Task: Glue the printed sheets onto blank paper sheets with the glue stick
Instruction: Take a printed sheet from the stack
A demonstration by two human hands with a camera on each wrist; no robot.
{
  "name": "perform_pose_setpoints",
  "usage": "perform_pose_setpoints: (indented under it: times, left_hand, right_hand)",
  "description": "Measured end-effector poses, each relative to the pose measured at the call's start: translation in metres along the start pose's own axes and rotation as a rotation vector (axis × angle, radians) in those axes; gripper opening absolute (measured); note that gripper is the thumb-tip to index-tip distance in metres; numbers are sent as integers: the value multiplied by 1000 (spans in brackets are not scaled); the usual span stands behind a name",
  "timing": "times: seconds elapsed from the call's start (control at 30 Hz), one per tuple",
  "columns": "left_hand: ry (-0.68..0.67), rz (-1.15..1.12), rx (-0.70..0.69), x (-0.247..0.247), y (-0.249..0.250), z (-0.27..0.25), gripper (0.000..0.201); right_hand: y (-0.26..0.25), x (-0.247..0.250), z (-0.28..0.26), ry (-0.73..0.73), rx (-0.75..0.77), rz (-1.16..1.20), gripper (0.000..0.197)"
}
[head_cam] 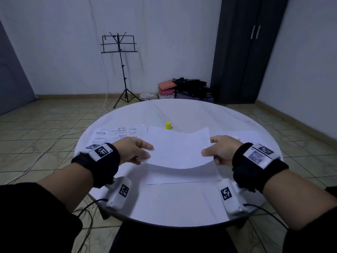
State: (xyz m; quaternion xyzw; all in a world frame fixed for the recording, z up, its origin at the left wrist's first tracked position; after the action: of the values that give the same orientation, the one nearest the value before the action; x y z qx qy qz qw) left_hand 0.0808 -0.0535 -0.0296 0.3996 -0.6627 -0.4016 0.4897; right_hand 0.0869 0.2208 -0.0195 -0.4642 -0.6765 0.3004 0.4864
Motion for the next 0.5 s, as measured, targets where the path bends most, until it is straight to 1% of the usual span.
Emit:
perform_pose_setpoints:
  times: [0.03, 0.07, 0.1, 0.17, 0.2, 0.27, 0.37, 0.5]
  left_hand:
    - [-11, 63, -2, -3, -1, 1, 24]
    - [-16, 119, -3, -4, -2, 2, 25]
    - [-19, 166, -3, -6, -3, 3, 25]
    - [-38, 234, 2, -12, -6, 5, 24]
    - [-50, 262, 5, -16, -7, 6, 24]
    - [-80, 317, 16, -21, -11, 7, 24]
    - [-131, 388, 45, -29, -15, 9, 24]
    - [-159, 511, 79, -32, -18, 12, 22]
  right_hand:
    - [4, 1, 1, 7, -18, -59, 45]
    - [5, 2, 2, 24, -24, -127, 44]
    - [5, 5, 3, 53, -22, -214, 37]
    - [5, 8, 1, 97, -34, -400, 15]
    - [6, 9, 2, 113, -45, -475, 20]
    - [9, 8, 3, 126, -69, -552, 33]
    - [13, 4, 5, 114, -106, -637, 35]
    - [15, 1, 8, 92, -134, -752, 35]
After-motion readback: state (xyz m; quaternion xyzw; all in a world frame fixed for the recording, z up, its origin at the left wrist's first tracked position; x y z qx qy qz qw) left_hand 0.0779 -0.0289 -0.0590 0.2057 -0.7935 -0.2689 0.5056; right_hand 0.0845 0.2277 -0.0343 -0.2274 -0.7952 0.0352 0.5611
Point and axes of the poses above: each hand's wrist, its own z-axis towards the middle knuckle, its own x-axis out of the back of the hand, y = z × x, the point moved 10 cm from there along z, towards the middle knuckle, and after that the axes turned 3 degrees about -x, right-handed, at the moved point
